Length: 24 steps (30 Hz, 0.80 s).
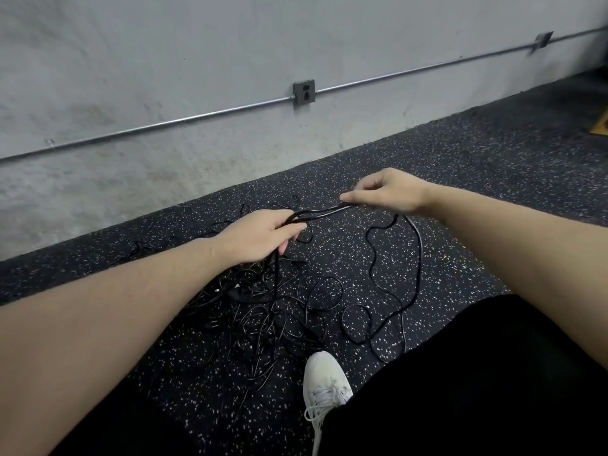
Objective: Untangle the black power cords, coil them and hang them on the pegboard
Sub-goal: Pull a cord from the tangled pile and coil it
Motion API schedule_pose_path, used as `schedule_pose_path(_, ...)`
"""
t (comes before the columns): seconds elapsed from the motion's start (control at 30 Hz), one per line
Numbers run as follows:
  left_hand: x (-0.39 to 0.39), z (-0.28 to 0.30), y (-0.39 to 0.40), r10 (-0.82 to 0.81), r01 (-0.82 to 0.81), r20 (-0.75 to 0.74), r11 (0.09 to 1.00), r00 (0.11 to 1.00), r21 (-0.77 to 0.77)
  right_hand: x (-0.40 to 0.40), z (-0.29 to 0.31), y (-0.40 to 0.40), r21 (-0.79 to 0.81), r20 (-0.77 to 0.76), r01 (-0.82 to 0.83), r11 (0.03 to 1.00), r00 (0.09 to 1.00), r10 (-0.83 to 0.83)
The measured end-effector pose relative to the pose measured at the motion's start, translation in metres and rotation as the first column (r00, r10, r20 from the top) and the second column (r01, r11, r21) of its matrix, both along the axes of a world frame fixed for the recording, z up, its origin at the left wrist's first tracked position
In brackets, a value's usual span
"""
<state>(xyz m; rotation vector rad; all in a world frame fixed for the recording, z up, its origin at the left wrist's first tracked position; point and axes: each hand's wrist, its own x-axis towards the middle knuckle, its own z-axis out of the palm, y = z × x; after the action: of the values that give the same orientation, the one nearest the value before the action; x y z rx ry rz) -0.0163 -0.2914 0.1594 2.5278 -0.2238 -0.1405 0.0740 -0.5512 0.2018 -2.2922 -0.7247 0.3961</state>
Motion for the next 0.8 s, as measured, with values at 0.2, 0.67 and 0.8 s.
schedule_pose_path(0.2,0.007,0.011,-0.028,0.002,-0.001,0.06,1.0,0.998,-0.021,-0.013,0.002,0.03,-0.041,-0.058,-0.189,0.981,0.981,0.187)
schedule_pose_path(0.67,0.019,0.006,-0.035,0.002,-0.018,-0.11,0.989,0.994,-0.145,-0.008,0.006,0.007,0.053,-0.099,-0.111,0.992,0.988,0.116)
schedule_pose_path(0.8,0.027,-0.004,-0.028,0.138,-0.159,-0.128,0.972,0.982,-0.172,-0.001,-0.006,-0.009,0.118,-0.165,0.139,0.983,0.979,-0.119)
